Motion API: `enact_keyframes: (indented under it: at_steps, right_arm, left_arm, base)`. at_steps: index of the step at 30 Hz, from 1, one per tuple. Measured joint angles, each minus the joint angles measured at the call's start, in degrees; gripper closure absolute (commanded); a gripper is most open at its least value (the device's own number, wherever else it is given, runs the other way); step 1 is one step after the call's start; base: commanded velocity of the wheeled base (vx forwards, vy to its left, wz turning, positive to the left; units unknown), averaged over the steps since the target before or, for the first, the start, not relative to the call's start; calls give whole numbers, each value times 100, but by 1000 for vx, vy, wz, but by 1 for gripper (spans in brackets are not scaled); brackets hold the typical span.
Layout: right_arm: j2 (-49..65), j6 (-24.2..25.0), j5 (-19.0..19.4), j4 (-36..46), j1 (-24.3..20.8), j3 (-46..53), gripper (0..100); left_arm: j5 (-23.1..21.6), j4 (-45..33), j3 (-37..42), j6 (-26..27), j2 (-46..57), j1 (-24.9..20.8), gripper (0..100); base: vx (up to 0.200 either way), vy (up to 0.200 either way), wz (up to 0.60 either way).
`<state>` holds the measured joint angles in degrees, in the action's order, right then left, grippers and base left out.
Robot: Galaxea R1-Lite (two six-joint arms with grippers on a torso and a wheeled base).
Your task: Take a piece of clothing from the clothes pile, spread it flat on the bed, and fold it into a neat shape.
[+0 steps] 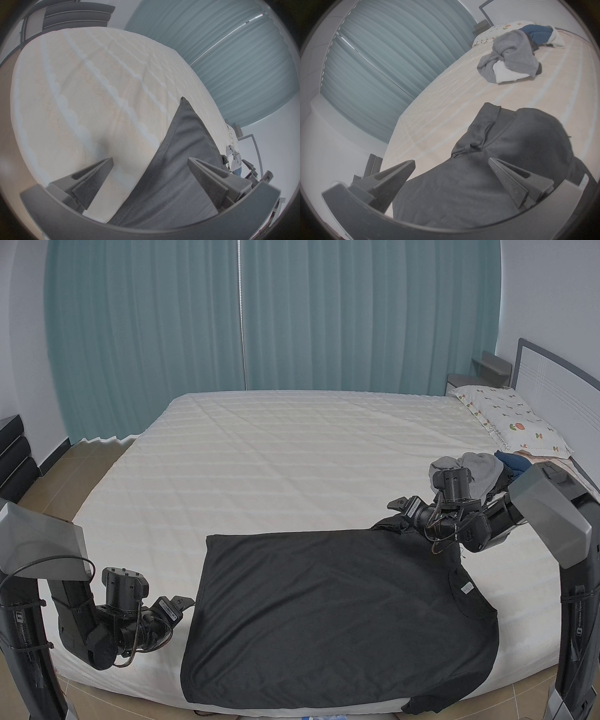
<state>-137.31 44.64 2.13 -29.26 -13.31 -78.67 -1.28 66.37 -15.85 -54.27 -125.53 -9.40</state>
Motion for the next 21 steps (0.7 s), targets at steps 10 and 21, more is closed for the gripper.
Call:
enact_keyframes:
  at_steps: [10, 21]
  right_arm:
    - [-1161, 22, -33, 1130, -195, -1740, 0]
    - [-1679, 2, -279, 1396, -143, -2566, 0]
  left_arm:
    - [5, 419, 146, -71, -156, -40, 0]
    - [13, 436, 188, -74, -221, -52, 0]
  base:
    - [0, 0, 0]
    - [0, 0, 0]
